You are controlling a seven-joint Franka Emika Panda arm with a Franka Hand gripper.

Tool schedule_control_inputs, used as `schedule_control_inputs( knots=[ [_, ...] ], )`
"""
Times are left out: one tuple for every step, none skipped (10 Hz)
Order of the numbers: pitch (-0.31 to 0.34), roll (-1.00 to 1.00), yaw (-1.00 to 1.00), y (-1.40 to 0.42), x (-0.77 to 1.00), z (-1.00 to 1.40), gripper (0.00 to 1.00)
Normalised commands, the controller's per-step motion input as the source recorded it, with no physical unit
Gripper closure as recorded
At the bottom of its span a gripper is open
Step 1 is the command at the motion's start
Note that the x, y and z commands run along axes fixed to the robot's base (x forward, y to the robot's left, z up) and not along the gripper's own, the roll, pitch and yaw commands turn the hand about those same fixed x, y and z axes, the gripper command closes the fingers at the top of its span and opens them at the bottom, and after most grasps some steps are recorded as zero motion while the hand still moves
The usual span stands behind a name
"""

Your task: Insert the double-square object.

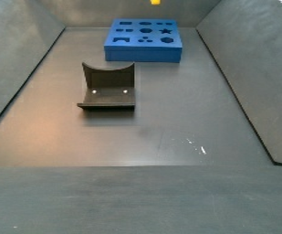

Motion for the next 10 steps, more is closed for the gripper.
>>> schedule_control_inputs(
  knots=[
    [0.000, 0.00, 0.00, -0.02, 0.01, 0.00, 1.00],
    [-0.006, -0.05, 0.00, 0.00, 0.00, -0.02, 1.00],
    [-0.074, -0.13, -0.13, -0.03, 0.15, -0.18, 1.00],
    [-0.086, -0.19, -0.49, -0.07, 0.53, -0.33, 1.00],
    [-0.069, -0.16, -0.59, -0.06, 0.42, -0.36, 1.00],
    [-0.051, -0.17, -0.62, -0.04, 0.40, -0.31, 1.00],
    [-0.076, -0.20, -0.61, -0.02, 0.40, -0.27, 1.00],
    [-0.121, -0.15, -0.69, -0.05, 0.27, -0.36, 1.00],
    [-0.084, -0.12, -0.61, -0.10, 0.37, -0.42, 1.00],
    [-0.086, 0.00, -0.69, -0.25, 0.21, -0.51, 1.00]
  ],
)
